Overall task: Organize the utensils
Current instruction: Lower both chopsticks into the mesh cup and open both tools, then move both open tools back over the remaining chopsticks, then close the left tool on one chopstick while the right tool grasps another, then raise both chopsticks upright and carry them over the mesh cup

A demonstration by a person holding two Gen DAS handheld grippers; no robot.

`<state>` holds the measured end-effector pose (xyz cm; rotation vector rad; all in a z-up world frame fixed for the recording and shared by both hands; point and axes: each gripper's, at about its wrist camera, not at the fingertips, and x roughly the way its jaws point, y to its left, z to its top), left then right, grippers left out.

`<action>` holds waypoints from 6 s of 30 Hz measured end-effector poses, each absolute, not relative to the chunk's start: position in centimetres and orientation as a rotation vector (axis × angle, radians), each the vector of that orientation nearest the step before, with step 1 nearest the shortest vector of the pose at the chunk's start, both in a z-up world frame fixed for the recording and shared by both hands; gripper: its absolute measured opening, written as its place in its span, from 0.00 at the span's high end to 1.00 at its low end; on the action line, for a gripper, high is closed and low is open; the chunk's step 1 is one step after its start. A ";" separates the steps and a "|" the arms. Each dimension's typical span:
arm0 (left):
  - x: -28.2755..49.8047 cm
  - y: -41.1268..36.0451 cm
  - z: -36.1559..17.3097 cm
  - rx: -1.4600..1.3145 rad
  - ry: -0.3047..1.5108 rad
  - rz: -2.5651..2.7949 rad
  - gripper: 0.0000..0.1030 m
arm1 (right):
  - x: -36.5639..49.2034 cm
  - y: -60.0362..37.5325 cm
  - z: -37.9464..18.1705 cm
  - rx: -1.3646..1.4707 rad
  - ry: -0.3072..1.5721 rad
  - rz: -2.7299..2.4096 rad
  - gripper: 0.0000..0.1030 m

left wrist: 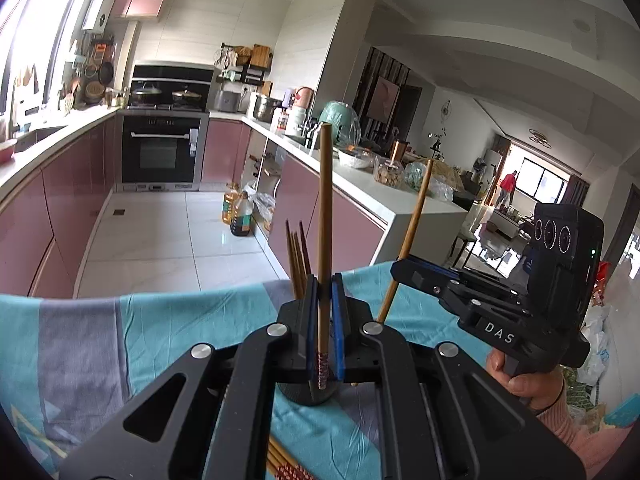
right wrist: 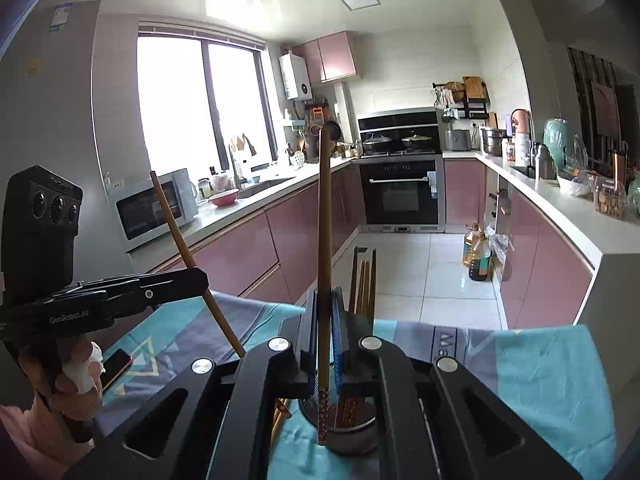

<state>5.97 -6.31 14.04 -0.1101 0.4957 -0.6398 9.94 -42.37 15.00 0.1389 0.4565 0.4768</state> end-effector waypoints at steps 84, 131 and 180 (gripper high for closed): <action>6.6 -1.8 -6.2 0.076 0.859 -0.280 0.19 | 8.7 -31.5 -1.8 -0.022 0.963 0.569 0.75; 10.0 -5.1 -7.9 0.132 0.972 -0.339 0.65 | 10.1 -32.2 -2.3 -0.039 0.975 0.536 0.81; 6.3 -3.0 10.4 -0.148 0.598 -0.626 0.93 | 8.1 -42.4 12.5 0.203 0.533 0.550 0.95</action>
